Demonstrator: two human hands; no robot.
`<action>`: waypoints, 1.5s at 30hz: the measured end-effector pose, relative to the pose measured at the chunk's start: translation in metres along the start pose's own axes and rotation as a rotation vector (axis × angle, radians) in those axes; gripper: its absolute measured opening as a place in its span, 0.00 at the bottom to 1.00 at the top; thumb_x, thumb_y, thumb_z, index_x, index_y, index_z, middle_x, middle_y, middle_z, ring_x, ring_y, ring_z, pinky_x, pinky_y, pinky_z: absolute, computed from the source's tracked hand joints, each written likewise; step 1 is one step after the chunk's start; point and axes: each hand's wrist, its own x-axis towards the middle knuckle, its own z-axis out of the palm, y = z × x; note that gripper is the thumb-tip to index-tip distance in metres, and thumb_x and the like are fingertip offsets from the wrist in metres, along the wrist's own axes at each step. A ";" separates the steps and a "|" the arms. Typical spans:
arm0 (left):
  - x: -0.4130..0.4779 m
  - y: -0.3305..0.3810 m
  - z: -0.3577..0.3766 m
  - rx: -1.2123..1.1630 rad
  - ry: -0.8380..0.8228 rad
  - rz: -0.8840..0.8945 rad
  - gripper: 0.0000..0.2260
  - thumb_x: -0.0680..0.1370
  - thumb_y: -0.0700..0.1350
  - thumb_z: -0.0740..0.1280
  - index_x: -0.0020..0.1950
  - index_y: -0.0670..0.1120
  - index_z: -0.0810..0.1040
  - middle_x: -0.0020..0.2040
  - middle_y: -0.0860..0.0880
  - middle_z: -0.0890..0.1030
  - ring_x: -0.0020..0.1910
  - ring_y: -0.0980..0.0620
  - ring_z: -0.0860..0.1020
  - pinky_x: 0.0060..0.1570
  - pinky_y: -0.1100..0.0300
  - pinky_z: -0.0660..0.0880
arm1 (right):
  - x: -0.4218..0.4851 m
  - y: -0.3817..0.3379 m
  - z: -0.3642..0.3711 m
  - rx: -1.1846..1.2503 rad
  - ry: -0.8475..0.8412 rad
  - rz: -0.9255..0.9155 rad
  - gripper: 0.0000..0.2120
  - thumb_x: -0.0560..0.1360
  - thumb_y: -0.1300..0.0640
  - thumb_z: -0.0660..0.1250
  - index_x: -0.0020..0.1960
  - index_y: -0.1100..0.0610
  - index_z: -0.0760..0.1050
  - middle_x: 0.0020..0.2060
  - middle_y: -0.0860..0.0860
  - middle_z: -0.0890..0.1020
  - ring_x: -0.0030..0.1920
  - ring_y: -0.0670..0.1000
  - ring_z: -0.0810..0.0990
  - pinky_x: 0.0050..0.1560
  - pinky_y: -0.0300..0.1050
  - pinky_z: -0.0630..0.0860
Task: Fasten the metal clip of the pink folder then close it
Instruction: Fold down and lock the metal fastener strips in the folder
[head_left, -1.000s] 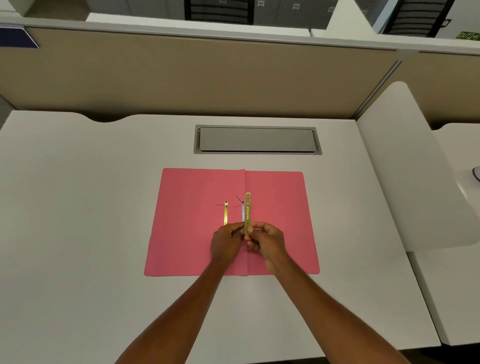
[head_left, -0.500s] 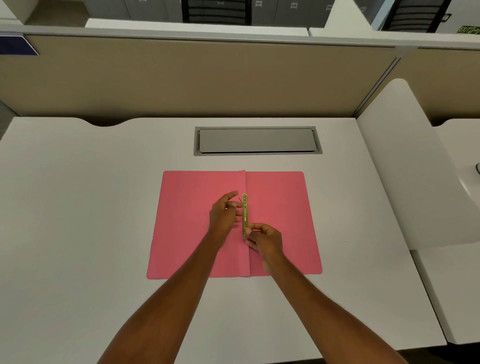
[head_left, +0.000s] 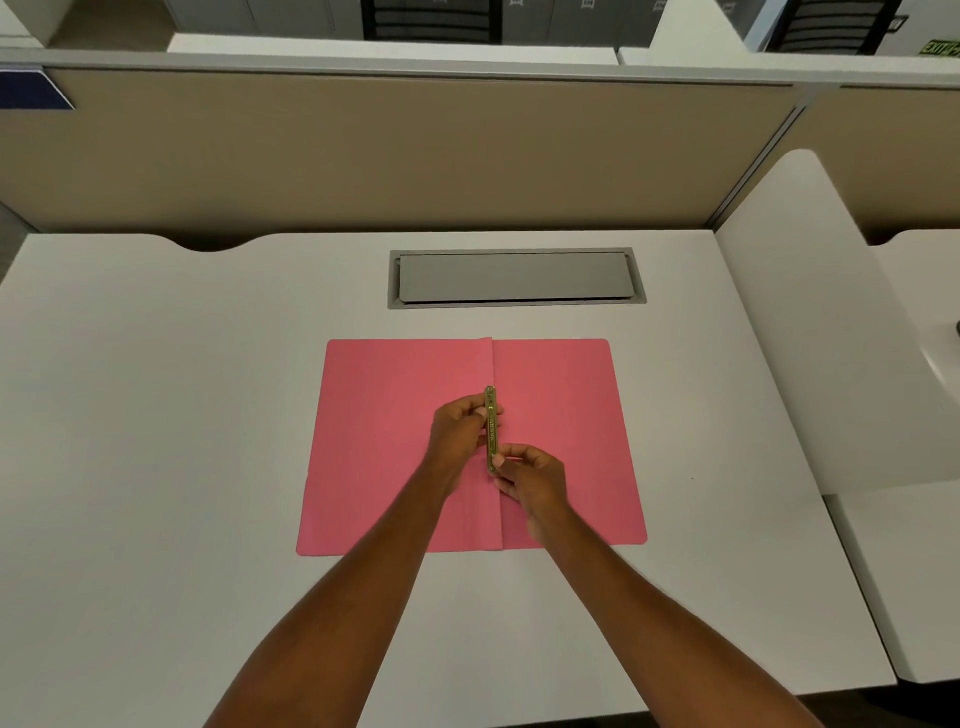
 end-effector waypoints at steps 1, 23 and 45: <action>0.000 0.000 0.000 -0.004 -0.002 -0.007 0.14 0.85 0.34 0.62 0.65 0.42 0.85 0.61 0.40 0.88 0.58 0.44 0.85 0.52 0.55 0.83 | 0.000 0.000 0.000 -0.008 0.002 0.003 0.07 0.77 0.69 0.75 0.53 0.61 0.86 0.51 0.62 0.89 0.52 0.62 0.89 0.56 0.54 0.87; 0.008 -0.011 -0.011 0.522 0.147 0.154 0.32 0.76 0.42 0.80 0.78 0.47 0.74 0.49 0.43 0.86 0.47 0.46 0.82 0.55 0.47 0.82 | 0.009 0.002 0.011 -0.215 0.155 -0.055 0.05 0.75 0.69 0.75 0.42 0.60 0.84 0.41 0.63 0.89 0.33 0.55 0.83 0.46 0.60 0.87; 0.009 -0.001 -0.007 0.703 0.156 0.122 0.46 0.73 0.48 0.83 0.85 0.48 0.61 0.56 0.42 0.86 0.52 0.43 0.84 0.55 0.47 0.84 | 0.016 -0.008 0.005 -0.355 0.161 -0.076 0.11 0.79 0.56 0.75 0.43 0.63 0.84 0.37 0.60 0.89 0.30 0.53 0.84 0.41 0.60 0.88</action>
